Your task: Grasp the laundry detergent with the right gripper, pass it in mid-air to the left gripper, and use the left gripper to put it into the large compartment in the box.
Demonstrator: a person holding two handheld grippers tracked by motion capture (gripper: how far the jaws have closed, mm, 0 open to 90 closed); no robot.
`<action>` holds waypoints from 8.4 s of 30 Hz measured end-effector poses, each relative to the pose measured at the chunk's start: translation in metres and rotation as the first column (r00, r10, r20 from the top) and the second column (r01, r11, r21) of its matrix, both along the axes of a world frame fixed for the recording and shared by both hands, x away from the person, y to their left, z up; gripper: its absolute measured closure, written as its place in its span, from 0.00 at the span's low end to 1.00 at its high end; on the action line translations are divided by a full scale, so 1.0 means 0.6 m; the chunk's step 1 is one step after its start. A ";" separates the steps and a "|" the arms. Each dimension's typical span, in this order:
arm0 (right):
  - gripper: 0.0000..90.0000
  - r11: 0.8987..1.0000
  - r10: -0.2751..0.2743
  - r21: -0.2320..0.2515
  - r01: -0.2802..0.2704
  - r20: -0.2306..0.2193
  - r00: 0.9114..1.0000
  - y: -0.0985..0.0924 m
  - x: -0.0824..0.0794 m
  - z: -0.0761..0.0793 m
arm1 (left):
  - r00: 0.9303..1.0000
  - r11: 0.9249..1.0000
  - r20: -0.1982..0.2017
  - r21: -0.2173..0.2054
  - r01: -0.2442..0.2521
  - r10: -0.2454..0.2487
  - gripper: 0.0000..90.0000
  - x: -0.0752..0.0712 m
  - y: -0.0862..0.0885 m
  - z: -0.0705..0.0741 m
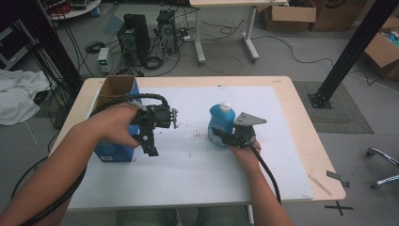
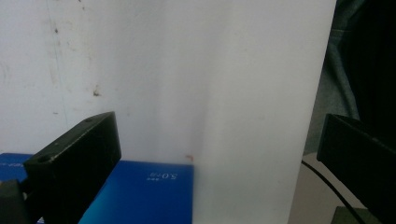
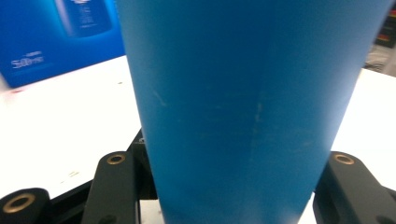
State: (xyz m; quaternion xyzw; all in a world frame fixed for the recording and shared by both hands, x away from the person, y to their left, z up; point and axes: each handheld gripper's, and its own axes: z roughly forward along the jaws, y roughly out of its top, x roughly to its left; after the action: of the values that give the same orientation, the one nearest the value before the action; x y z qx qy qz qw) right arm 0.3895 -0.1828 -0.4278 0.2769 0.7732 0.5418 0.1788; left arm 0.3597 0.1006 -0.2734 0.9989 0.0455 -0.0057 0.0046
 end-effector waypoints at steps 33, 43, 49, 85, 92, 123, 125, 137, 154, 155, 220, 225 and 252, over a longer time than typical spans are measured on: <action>0.49 0.841 0.538 -0.048 -0.540 -0.044 0.842 0.075 -0.078 0.066 | 0.999 0.999 -0.001 -0.011 0.050 -0.050 0.00 -0.012 -0.045 0.036; 0.49 0.804 0.592 -0.032 -0.593 -0.040 0.805 0.124 -0.080 0.059 | 0.998 0.997 -0.025 -0.030 0.064 -0.065 0.00 -0.020 -0.057 0.038; 0.49 0.790 0.612 -0.021 -0.613 -0.032 0.790 0.153 -0.078 0.057 | 0.997 0.997 -0.026 -0.038 0.070 -0.071 0.00 -0.025 -0.065 0.042; 0.49 0.765 0.644 0.000 -0.644 -0.016 0.765 0.210 -0.073 0.069 | 0.997 0.997 -0.013 -0.015 0.073 -0.074 0.18 -0.028 -0.068 0.033; 0.49 0.766 0.643 0.001 -0.643 -0.012 0.766 0.211 -0.072 0.069 | 0.997 0.997 -0.002 -0.014 0.072 -0.072 0.22 -0.028 -0.069 0.035; 0.49 0.766 0.643 0.010 -0.643 -0.018 0.765 0.214 -0.071 0.066 | 0.997 0.998 0.026 0.014 0.069 -0.070 0.39 -0.032 -0.068 0.034; 0.50 0.766 0.643 0.011 -0.643 -0.018 0.766 0.215 -0.071 0.066 | 0.997 0.997 0.026 0.019 0.070 -0.071 0.40 -0.032 -0.068 0.033; 0.50 0.764 0.645 0.011 -0.645 -0.016 0.764 0.218 -0.072 0.065 | 0.996 0.996 0.032 0.035 0.077 -0.079 0.43 -0.034 -0.068 0.033; 0.47 0.762 0.648 -0.006 -0.648 0.002 0.762 0.214 -0.077 0.071 | 0.998 0.998 0.026 0.022 0.055 -0.056 0.43 -0.037 -0.067 0.040; 0.45 0.763 0.646 -0.014 -0.646 0.003 0.763 0.213 -0.077 0.072 | 0.998 0.998 0.024 0.021 0.052 -0.052 0.43 -0.036 -0.066 0.040; 0.00 0.580 0.538 -0.514 -0.633 -0.342 0.770 0.062 -0.058 0.202 | 0.601 0.603 -0.058 0.011 -0.798 0.797 0.43 0.091 0.100 0.294; 0.00 0.564 0.516 -0.534 -0.630 -0.368 0.774 0.047 -0.051 0.203 | 0.439 0.441 -0.037 0.045 -0.897 0.898 0.43 0.097 0.147 0.315; 0.00 0.453 0.438 -0.613 -0.648 -0.480 0.760 0.033 -0.055 0.239 | 0.149 0.149 -0.020 0.034 -0.988 0.989 0.43 0.120 0.269 0.227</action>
State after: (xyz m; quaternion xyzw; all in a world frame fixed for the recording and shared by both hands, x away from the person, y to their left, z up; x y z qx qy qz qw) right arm 0.3568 -0.1627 -0.2846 -0.0202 0.9869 0.1601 -0.0083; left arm 0.4319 0.2619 -0.1369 0.7272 0.6861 -0.0195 0.0000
